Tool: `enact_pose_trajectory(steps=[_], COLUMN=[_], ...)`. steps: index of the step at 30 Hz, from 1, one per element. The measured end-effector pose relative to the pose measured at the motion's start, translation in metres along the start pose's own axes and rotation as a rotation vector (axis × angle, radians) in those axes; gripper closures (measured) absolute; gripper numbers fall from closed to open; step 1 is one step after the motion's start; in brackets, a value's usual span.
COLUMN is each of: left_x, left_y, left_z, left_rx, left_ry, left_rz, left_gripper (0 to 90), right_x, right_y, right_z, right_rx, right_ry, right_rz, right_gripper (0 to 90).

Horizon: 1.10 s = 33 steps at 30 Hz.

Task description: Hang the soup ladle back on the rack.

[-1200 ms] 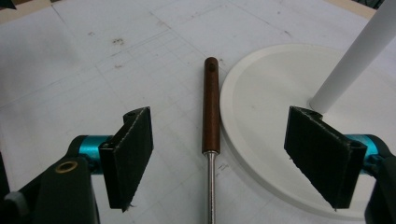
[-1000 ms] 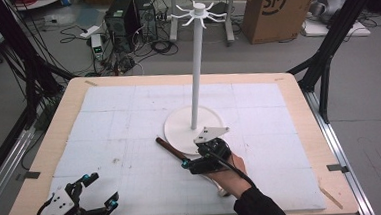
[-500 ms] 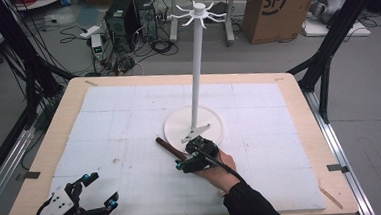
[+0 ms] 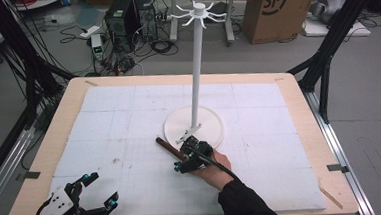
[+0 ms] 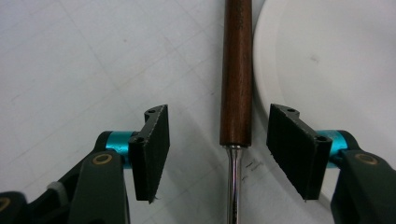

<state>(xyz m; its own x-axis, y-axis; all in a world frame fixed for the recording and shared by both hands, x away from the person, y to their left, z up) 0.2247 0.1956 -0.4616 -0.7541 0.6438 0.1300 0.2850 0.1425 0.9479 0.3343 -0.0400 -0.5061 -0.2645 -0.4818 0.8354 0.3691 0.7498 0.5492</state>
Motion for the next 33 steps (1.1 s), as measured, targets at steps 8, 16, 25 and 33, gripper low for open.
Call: enact_pose_trajectory(steps=[8,16,25,33], left_x=[0.001,0.002,0.003,0.004], left_y=[0.001,0.001,0.001,0.001], left_z=[0.0,0.001,0.001,0.001], left_rx=[0.004,0.002,0.006,0.006], left_ry=[0.001,0.002,0.004,0.005], left_rz=[-0.005,-0.008,-0.01,-0.01], left_gripper=[11.7,11.7,11.6,11.7], right_x=[-0.009,-0.013,-0.014,-0.015], right_y=[0.001,0.003,0.004,0.008], right_z=[0.001,0.001,-0.002,-0.002], right_rx=[-0.009,0.002,0.059,0.082], right_ry=[0.018,0.022,0.006,0.02], right_rz=[0.037,0.069,0.148,0.214], right_gripper=[43.0,47.0,55.0,56.0])
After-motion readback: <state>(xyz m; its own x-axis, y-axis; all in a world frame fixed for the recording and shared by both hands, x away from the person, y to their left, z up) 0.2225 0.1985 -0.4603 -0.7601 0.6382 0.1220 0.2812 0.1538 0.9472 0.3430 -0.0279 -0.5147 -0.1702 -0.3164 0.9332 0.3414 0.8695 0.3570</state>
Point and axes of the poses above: each handheld gripper's, and its own axes: x roughly backward along the jaws, y roughly out of its top, z roughly to its left, the point moved 9 cm from there along -x, roughly forward along the jaws, and after that the axes turned 13 degrees about x, right-handed, at the moved point
